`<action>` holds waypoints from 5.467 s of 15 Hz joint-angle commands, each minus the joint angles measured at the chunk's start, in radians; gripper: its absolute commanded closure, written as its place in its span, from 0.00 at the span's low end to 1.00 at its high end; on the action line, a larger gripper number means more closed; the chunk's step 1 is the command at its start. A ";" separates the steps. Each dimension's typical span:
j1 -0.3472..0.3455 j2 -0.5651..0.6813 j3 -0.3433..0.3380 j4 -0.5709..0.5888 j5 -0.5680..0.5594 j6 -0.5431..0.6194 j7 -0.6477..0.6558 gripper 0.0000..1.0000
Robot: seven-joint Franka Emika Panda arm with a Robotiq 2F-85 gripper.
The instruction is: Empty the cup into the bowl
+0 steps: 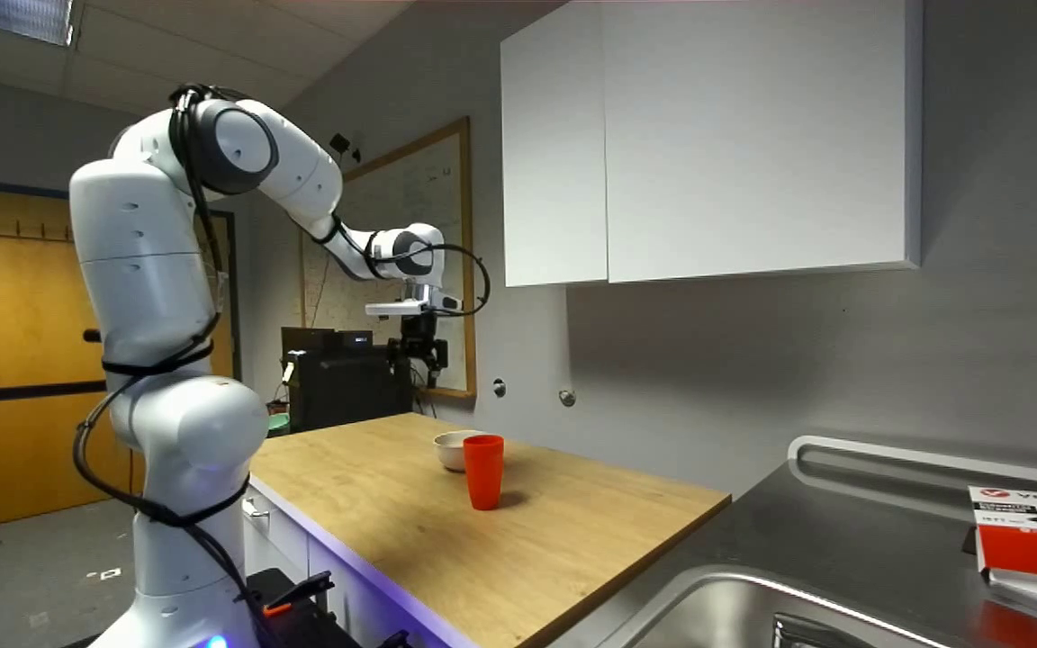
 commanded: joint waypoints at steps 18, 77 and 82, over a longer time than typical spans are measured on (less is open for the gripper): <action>-0.139 0.099 -0.161 -0.020 0.083 0.098 -0.035 0.00; -0.287 0.237 -0.304 -0.102 0.267 0.258 0.023 0.58; -0.250 0.212 -0.275 -0.091 0.207 0.253 0.107 0.95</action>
